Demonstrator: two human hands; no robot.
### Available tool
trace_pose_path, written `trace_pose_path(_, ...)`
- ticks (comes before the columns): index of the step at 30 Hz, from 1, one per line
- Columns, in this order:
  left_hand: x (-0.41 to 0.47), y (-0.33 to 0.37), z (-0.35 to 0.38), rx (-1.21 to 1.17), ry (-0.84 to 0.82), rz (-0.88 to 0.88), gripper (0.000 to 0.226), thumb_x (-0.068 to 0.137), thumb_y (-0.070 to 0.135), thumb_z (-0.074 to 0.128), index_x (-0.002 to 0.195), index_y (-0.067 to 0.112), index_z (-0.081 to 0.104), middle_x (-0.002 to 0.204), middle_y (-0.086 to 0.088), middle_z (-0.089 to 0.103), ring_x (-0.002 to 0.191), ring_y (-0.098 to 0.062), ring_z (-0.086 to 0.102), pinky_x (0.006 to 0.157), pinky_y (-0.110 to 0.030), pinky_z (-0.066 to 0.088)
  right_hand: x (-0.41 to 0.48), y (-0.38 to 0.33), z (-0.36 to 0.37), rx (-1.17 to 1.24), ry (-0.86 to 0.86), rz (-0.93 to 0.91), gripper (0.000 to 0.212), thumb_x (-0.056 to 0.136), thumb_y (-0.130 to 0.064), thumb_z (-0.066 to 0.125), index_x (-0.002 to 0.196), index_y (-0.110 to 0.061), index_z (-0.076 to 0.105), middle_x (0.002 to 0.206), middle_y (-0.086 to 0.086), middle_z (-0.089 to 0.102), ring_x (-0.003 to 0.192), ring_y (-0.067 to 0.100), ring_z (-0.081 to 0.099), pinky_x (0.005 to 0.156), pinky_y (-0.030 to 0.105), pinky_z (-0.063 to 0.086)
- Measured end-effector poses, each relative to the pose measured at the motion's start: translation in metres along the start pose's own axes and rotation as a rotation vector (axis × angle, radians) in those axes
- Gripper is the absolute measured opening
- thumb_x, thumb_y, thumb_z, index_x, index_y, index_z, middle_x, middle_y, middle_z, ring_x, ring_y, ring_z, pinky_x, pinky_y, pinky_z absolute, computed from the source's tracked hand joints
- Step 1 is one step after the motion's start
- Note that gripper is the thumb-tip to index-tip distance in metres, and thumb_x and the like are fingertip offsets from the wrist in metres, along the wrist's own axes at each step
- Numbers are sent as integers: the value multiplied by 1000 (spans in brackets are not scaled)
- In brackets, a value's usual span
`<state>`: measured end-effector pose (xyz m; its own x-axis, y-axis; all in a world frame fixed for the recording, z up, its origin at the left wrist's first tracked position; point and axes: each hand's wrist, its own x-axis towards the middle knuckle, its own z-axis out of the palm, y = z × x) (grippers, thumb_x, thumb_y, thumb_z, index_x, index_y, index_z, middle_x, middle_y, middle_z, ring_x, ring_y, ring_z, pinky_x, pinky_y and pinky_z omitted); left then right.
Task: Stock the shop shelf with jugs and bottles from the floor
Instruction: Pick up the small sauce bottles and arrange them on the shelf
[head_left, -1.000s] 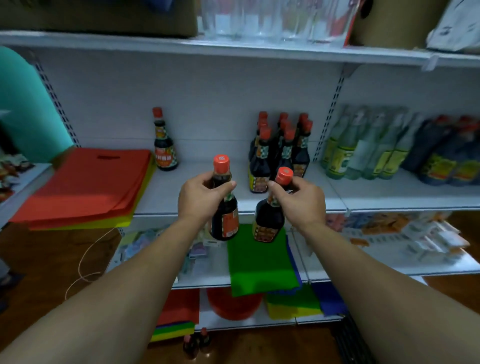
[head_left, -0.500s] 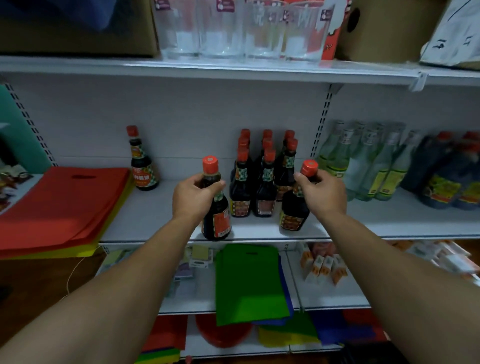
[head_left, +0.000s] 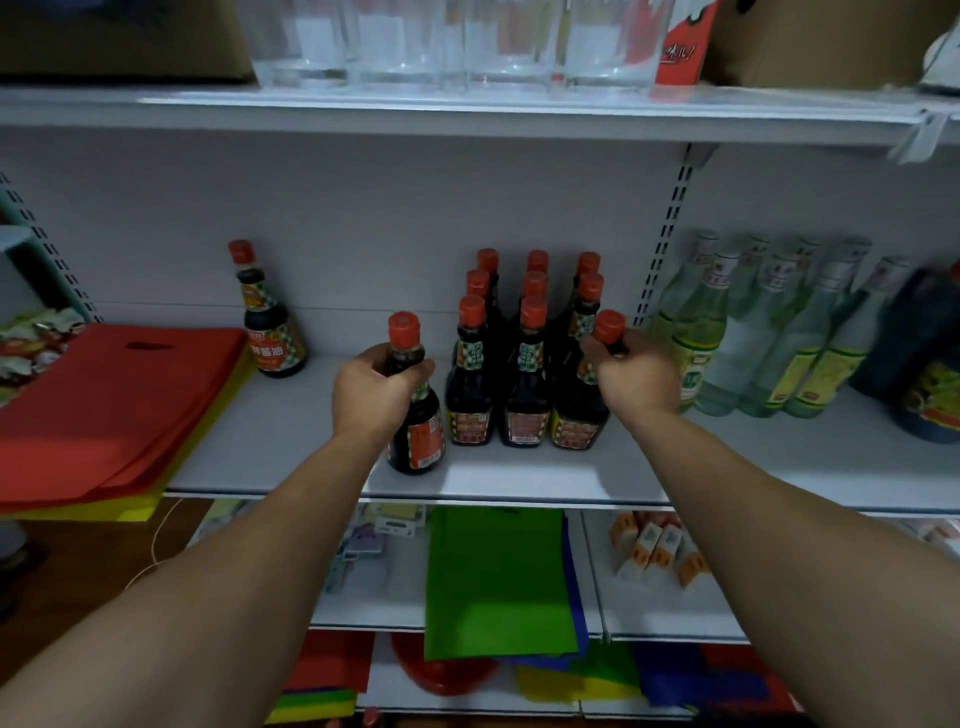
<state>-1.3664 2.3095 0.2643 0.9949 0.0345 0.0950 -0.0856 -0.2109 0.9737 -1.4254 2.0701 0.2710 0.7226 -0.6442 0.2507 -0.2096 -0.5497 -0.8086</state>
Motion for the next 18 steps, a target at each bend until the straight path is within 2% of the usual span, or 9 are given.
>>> trace_pose_path(3, 3, -1, 4, -18, -3, -14, 17, 79, 20, 76, 92, 24, 68, 90, 2, 69, 89, -19, 65, 83, -32, 50, 6, -1, 2, -8, -30, -23, 32, 91, -37, 61, 91, -5, 68, 89, 14, 68, 87, 33, 61, 65, 29, 33)
trace_pose_path(6, 7, -1, 7, -17, -17, -23, 17, 80, 20, 76, 94, 22, 69, 92, 1, 69, 88, -18, 65, 80, -29, 48, 10, -2, 4, -33, -76, -22, 32, 93, -40, 57, 95, -9, 67, 95, 12, 68, 91, 33, 61, 71, 33, 43)
trace_pose_path(8, 10, -2, 9, -32, -23, -32, 18, 79, 20, 75, 97, 22, 70, 95, 0, 71, 92, -19, 66, 83, -32, 51, 13, -3, 5, -62, -92, -20, 33, 94, -42, 54, 98, -12, 66, 99, 11, 68, 94, 33, 61, 78, 36, 47)
trace_pose_path(11, 12, -5, 10, -61, -19, -50, 22, 80, 21, 75, 101, 22, 71, 99, 0, 72, 95, -20, 67, 88, -34, 52, 17, -2, 8, -70, -116, -11, 35, 94, -45, 53, 102, -14, 65, 102, 10, 68, 97, 33, 62, 79, 36, 47)
trace_pose_path(15, 13, -8, 10, -64, -33, -33, 20, 80, 22, 75, 98, 27, 69, 99, 2, 72, 96, -20, 67, 92, -39, 52, 13, 7, 11, -41, -160, 16, 32, 90, -43, 58, 111, -20, 61, 111, 8, 68, 102, 33, 62, 88, 42, 50)
trace_pose_path(18, 13, -10, 10, -47, -38, -27, 22, 80, 23, 75, 101, 27, 69, 102, 1, 72, 97, -20, 67, 93, -40, 52, 6, 19, 11, -100, -219, 60, 39, 90, -36, 64, 118, -10, 62, 121, 13, 65, 109, 35, 60, 89, 38, 50)
